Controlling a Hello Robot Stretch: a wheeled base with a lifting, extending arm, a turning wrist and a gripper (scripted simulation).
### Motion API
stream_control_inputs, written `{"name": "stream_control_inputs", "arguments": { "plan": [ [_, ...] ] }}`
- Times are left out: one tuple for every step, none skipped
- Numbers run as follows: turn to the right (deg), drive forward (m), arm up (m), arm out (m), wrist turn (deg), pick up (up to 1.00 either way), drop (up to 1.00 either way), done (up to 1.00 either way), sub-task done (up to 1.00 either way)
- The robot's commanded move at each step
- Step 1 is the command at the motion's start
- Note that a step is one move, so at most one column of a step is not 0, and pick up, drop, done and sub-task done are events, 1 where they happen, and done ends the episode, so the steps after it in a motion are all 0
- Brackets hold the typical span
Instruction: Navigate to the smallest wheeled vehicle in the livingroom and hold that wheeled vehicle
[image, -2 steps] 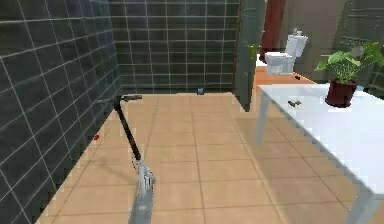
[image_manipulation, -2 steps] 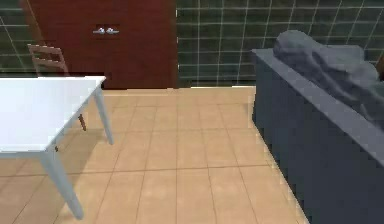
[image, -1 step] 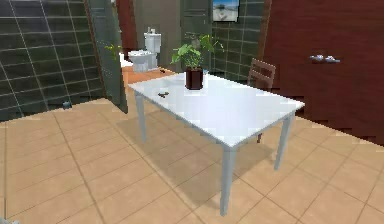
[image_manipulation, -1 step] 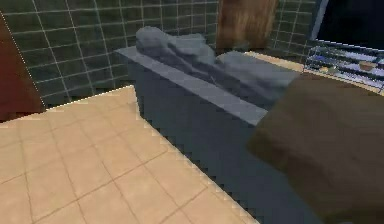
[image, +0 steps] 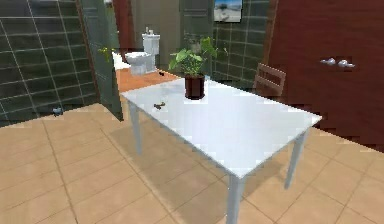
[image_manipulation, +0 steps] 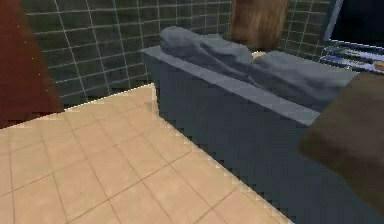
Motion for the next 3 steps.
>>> {"name": "stream_control_inputs", "arguments": {
  "plan": [
    [-39.0, 0.00, 0.00, 0.00, 0.0, 0.00, 0.00, 0.00, 0.00],
    [0.0, 1.00, 0.00, 0.00, 0.0, 0.00, 0.00, 0.00, 0.00],
    [0.0, 0.45, 0.00, 0.00, 0.0, 0.00, 0.00, 0.00, 0.00]
  ]
}}
